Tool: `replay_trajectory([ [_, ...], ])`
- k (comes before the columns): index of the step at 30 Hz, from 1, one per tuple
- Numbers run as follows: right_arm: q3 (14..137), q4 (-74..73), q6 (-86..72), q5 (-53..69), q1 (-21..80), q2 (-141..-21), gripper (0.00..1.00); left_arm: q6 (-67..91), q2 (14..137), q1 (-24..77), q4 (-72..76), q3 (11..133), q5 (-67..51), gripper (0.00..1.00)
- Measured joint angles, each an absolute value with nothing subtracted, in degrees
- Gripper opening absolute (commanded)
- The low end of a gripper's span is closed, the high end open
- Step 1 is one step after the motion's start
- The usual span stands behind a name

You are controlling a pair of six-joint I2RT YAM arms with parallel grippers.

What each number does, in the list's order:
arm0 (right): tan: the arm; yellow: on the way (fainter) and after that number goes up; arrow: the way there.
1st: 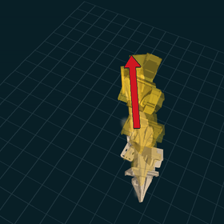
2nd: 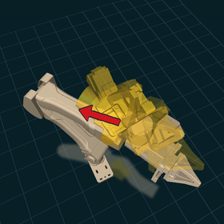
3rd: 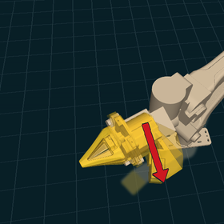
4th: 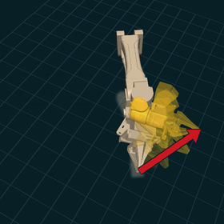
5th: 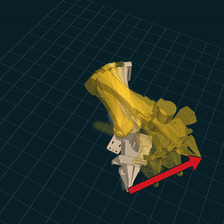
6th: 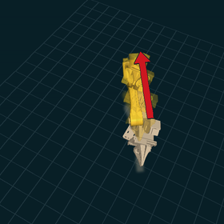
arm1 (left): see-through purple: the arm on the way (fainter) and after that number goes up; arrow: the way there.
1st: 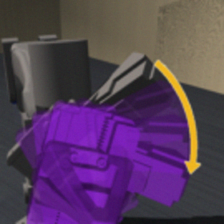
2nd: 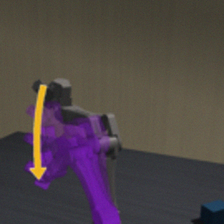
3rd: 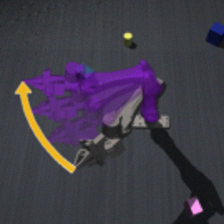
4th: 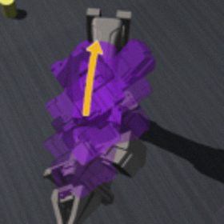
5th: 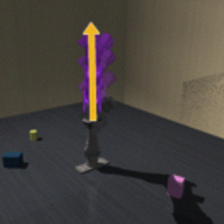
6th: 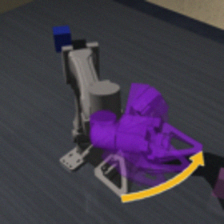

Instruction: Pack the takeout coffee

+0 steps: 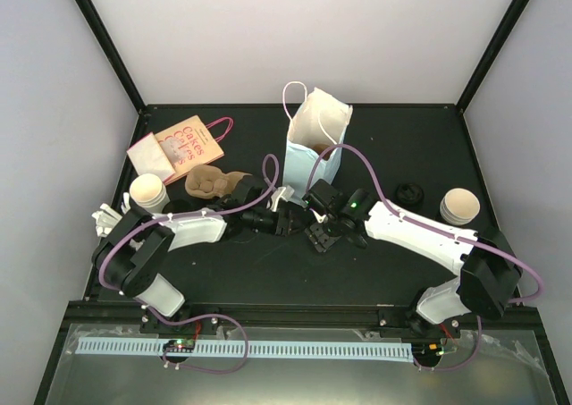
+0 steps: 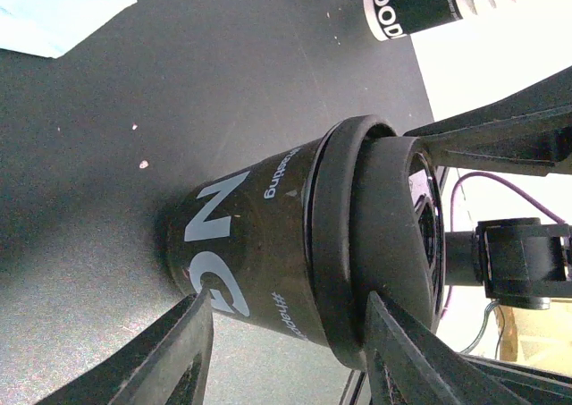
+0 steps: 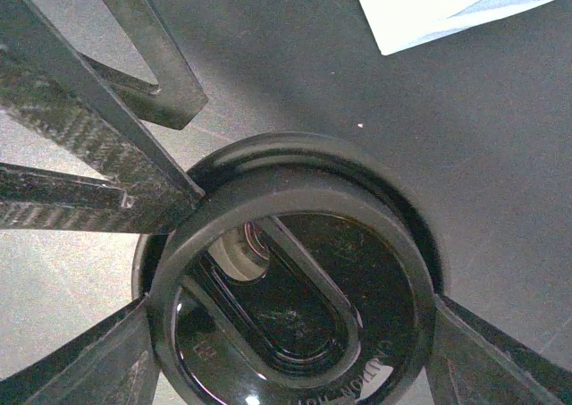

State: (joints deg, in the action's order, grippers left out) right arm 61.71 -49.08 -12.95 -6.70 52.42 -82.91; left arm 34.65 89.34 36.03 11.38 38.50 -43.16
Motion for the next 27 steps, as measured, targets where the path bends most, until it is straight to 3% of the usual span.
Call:
replay_trajectory([
  [27, 60.38, -47.62, -14.24, -7.11, 52.31, -82.83, 0.72, 34.22, 92.38, 36.03, 2.11, 44.16, -42.22, 0.42],
])
